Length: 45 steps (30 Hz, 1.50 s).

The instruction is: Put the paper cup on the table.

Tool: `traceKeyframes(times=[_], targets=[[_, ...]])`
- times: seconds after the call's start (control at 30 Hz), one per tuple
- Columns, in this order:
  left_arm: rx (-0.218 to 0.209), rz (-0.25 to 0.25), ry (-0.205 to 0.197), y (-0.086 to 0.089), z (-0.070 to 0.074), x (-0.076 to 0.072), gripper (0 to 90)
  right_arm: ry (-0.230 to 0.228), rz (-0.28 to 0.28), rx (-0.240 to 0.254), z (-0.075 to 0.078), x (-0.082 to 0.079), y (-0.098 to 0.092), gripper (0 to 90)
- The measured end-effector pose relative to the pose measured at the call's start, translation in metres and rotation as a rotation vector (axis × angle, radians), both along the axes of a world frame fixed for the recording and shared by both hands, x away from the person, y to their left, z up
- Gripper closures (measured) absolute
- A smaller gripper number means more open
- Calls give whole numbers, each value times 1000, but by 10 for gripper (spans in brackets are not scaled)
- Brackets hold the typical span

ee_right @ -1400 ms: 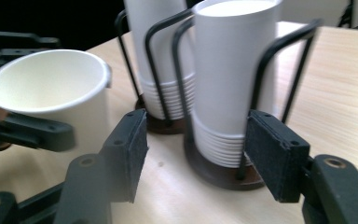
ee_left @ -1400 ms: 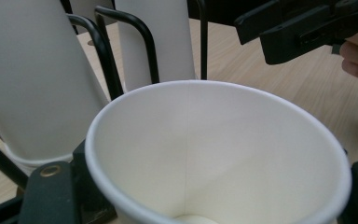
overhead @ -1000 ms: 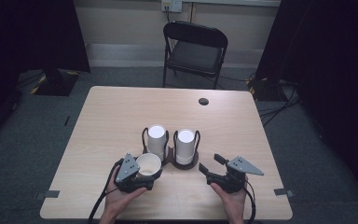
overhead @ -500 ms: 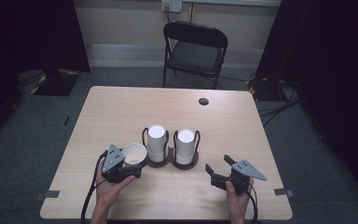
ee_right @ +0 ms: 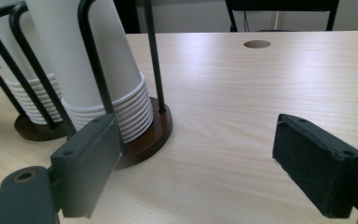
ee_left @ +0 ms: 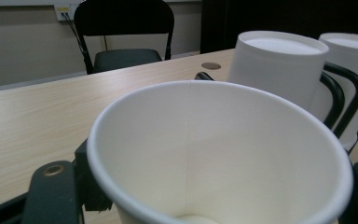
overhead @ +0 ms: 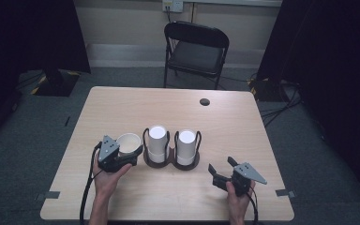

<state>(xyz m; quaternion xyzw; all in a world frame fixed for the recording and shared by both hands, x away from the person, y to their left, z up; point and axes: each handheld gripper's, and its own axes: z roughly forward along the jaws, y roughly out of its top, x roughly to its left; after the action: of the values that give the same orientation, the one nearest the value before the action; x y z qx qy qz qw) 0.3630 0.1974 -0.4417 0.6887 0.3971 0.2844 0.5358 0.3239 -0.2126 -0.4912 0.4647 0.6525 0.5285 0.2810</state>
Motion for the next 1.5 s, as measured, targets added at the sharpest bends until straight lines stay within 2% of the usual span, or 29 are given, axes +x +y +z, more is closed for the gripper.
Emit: traceKeyframes(times=[0.03, 0.1, 0.17, 0.23, 0.27, 0.43, 0.6, 0.67, 0.7, 0.8, 0.9, 1.07, 1.3, 1.43, 1.5], targets=[[6, 17, -4, 1, 0, 3, 239, -2, -4, 0, -1, 0, 0, 142], [20, 65, 17, 3, 0, 8, 239, -9, 2, 0, -2, 0, 0, 148], [-4, 74, 32, 7, 1, 13, 238, -19, 4, -10, -2, 0, 1, 147], [6, 85, 22, 8, 0, 19, 238, -32, 14, -12, -3, -1, 1, 143], [13, 89, 35, 9, -1, 22, 238, -34, 13, -8, -3, -1, 1, 143], [4, 122, 47, 10, -10, 40, 238, -32, 29, -9, -3, -1, 1, 142], [6, 139, 38, 12, -15, 57, 238, -58, 31, 10, -4, -4, -1, 142], [-16, 155, 43, 15, -18, 62, 237, -57, 36, 1, -4, -4, 0, 142], [-23, 178, 39, 16, -19, 63, 236, -54, 42, -2, -4, -3, 0, 142], [-42, 196, 41, 20, -22, 71, 234, -53, 45, -1, -4, -3, 0, 142], [-26, 193, 43, 21, -26, 77, 233, -53, 49, 23, -4, -4, -2, 142], [4, 194, 76, 25, -35, 83, 230, -47, 57, 26, -4, -3, -2, 142], [-18, 173, 102, 30, -46, 86, 223, -40, 62, 23, -4, -2, -2, 142], [-13, 168, 121, 31, -48, 83, 219, -42, 57, 24, -4, -2, -2, 142], [9, 156, 138, 30, -50, 82, 214, -44, 53, 25, -4, -3, -2, 142]])
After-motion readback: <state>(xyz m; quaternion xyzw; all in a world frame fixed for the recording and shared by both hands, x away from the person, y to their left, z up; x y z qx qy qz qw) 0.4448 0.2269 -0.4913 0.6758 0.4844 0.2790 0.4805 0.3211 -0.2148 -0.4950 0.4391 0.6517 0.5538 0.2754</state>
